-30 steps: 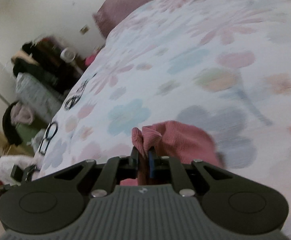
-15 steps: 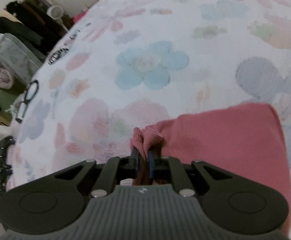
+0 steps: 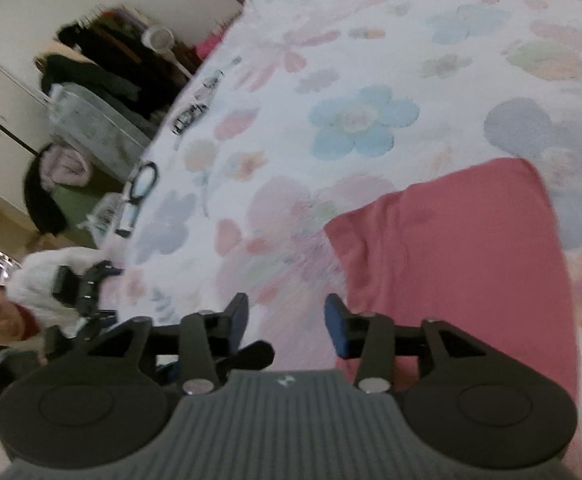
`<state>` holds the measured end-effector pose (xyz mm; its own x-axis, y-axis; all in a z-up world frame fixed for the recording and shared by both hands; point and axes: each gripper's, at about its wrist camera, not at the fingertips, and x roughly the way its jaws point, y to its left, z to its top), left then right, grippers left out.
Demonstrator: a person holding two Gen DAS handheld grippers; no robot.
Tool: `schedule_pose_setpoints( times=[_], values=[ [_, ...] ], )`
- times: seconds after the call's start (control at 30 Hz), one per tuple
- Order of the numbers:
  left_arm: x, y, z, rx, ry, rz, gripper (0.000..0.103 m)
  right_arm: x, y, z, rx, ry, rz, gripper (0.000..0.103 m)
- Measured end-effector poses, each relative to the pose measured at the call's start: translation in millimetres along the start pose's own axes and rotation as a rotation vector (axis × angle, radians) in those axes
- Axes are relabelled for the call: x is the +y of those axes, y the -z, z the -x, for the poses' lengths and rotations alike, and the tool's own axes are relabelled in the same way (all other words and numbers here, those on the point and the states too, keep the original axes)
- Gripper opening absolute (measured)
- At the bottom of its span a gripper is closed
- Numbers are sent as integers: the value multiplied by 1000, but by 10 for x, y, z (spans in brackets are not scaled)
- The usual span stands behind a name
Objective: Fold small clothes
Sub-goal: 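Open the right tool and withdraw both tools from the folded dress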
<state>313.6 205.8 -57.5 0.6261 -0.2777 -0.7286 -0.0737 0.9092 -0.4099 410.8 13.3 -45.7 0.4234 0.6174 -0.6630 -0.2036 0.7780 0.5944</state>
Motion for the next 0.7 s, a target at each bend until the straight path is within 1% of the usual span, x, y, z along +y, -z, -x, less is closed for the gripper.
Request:
schedule_pose_setpoints(
  times=[0.07, 0.13, 0.2, 0.33, 0.37, 0.43, 0.53, 0.6, 0.63, 0.67, 0.7],
  values=[
    [-22, 78, 77, 3, 47, 30, 74, -38, 165, 262, -33, 17, 24, 43],
    [-63, 178, 134, 7, 84, 52, 74, -147, 315, 454, -52, 63, 48, 43],
    [-101, 284, 154, 13, 118, 71, 74, -301, 487, 594, -54, 103, 65, 42],
    [-136, 533, 69, 63, 168, 133, 74, -623, 833, 772, -44, 210, 98, 39],
    [-149, 583, 35, 76, 175, 139, 74, -689, 915, 812, -41, 234, 106, 39],
    [-201, 666, -17, 100, 177, 127, 74, -796, 1050, 877, -34, 256, 118, 39],
    [-271, 727, -108, 121, 142, 98, 73, -907, 1221, 968, -24, 277, 163, 39],
    [-290, 742, -169, 138, 133, 93, 64, -939, 1312, 994, -17, 288, 194, 39],
    [-312, 750, -193, 142, 123, 88, 61, -944, 1348, 999, -17, 293, 210, 39],
    [-331, 753, -213, 139, 109, 76, 52, -943, 1376, 994, -19, 302, 229, 39],
    [-343, 761, -223, 139, 102, 64, 34, -942, 1395, 993, -25, 313, 248, 39]
  ],
)
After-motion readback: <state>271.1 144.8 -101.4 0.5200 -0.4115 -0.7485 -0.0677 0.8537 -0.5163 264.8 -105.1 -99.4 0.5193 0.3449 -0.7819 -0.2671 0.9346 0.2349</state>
